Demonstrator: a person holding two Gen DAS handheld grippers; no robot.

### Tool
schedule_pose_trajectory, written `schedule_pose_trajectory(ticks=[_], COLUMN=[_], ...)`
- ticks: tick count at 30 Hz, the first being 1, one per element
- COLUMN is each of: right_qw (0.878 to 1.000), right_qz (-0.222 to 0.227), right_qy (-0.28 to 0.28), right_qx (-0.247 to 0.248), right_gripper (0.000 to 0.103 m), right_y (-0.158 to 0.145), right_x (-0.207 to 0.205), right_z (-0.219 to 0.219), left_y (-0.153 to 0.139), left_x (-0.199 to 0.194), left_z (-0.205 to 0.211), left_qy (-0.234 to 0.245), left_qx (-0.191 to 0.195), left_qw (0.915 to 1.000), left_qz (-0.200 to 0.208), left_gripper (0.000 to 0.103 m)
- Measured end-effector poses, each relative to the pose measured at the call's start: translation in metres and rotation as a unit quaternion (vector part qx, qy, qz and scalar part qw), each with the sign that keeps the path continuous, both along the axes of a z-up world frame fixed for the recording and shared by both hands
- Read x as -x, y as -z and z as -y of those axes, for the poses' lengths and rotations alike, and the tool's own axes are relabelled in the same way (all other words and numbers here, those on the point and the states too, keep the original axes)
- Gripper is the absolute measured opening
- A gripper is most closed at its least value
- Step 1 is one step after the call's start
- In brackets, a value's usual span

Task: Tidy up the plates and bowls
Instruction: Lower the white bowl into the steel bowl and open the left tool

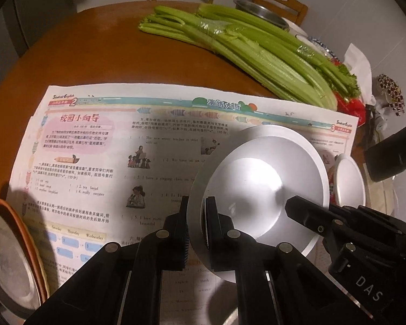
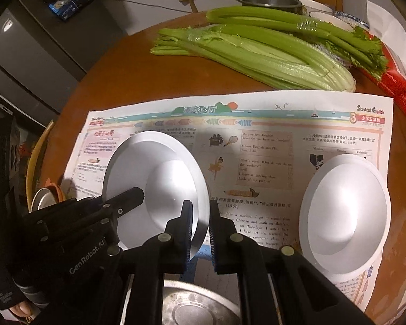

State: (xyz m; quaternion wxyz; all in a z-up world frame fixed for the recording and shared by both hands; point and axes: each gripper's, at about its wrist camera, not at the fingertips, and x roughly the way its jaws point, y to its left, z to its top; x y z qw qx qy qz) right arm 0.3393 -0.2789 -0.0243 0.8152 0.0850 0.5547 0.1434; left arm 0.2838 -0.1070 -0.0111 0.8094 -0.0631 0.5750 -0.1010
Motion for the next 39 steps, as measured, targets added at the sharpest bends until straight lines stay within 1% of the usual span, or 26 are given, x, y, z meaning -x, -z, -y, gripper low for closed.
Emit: schedule_pose_trajectory(ticks=[3,5,7,9,14,16,19,23,28,31,34,39], right_qw=[1.0,1.0,1.0,1.0,0.999,0.999,0.999,0.998,0.998,0.998,0.998,0.999], right_qz=[0.002,0.007,0.012,0.018,0.044,0.047,0.048,0.057,0.058,0.054,0.041,0.028], right_qy=[-0.002,-0.002,-0.008,-0.013,-0.012,-0.007,-0.002,0.006,0.02,0.027,0.031,0.027], right_qx=[-0.015,-0.007,-0.004,-0.001,0.012,0.015,0.012,0.003,0.002,0.019,0.019,0.023], right_gripper=[0.012,0.011,0.011,0.011,0.011,0.011,0.011,0.011,0.011,0.012,0.012,0.012], right_y=[-0.003,-0.006,-0.012,-0.018,-0.038,-0.042,-0.046,-0.056,-0.06,-0.055,-0.047,-0.037], right_x=[0.005,0.01,0.019,0.027,0.048,0.053,0.058,0.069,0.085,0.098,0.106,0.128], right_z=[0.001,0.001,0.0,0.0,0.003,0.005,0.008,0.018,0.029,0.032,0.039,0.044], left_y=[-0.011,-0.019,-0.025,-0.028,-0.043,-0.047,-0.055,-0.065,-0.061,-0.057,-0.047,-0.029], left_x=[0.008,0.014,0.024,0.033,0.053,0.058,0.065,0.075,0.094,0.106,0.115,0.133], left_z=[0.0,-0.001,-0.003,-0.003,0.001,0.001,0.005,0.015,0.025,0.033,0.036,0.042], left_qy=[0.003,0.0,-0.007,-0.006,0.001,0.002,0.01,0.023,0.041,0.054,0.063,0.08], left_qx=[-0.007,-0.011,-0.027,-0.022,-0.021,-0.022,-0.018,-0.03,-0.015,-0.018,-0.011,-0.02], left_qw=[0.9999,0.9997,0.9992,0.9994,0.9988,0.9986,0.9984,0.9973,0.998,0.9974,0.9977,0.9966], left_qz=[0.01,0.022,0.028,0.025,0.044,0.047,0.053,0.064,0.046,0.043,0.023,0.0], left_gripper=[0.01,0.009,0.009,0.009,0.009,0.009,0.009,0.009,0.01,0.01,0.01,0.012])
